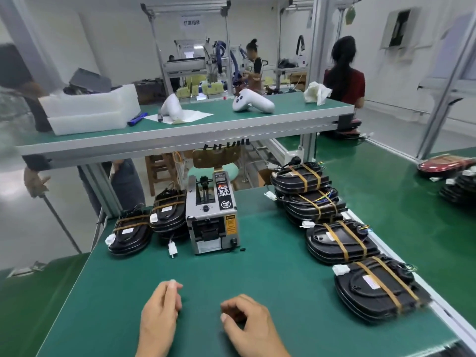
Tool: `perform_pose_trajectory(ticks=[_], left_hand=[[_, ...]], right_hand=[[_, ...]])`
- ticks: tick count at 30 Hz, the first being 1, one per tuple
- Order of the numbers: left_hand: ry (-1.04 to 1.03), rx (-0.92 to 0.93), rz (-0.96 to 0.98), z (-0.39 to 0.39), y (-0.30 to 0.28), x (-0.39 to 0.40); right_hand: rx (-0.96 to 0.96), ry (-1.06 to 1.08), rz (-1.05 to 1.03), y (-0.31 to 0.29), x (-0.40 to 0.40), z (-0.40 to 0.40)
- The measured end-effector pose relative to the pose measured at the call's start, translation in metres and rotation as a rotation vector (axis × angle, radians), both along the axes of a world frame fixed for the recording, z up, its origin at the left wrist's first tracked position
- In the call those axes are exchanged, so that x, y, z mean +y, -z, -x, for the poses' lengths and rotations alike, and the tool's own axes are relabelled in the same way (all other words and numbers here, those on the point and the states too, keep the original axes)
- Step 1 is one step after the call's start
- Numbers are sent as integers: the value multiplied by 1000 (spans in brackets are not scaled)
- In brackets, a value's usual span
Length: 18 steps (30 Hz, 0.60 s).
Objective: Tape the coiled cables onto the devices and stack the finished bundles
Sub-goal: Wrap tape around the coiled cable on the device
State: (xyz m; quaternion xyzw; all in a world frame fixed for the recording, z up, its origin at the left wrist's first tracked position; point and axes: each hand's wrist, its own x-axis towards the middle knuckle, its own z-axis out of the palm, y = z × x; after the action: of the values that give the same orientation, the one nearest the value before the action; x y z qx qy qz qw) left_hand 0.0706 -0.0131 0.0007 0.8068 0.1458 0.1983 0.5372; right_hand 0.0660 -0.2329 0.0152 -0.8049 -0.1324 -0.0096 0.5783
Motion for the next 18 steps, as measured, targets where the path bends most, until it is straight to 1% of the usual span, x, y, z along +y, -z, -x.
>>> perform_pose_trajectory(ticks=[11, 16, 18], left_hand=[[-2, -44, 12, -6, 11, 7], [12, -53, 34, -6, 5, 7], [14, -59, 28, -5, 2, 4]], right_hand=[[59, -33, 35, -5, -2, 1], [77, -37, 17, 2, 0, 2], [118, -11, -54, 3, 0, 3]])
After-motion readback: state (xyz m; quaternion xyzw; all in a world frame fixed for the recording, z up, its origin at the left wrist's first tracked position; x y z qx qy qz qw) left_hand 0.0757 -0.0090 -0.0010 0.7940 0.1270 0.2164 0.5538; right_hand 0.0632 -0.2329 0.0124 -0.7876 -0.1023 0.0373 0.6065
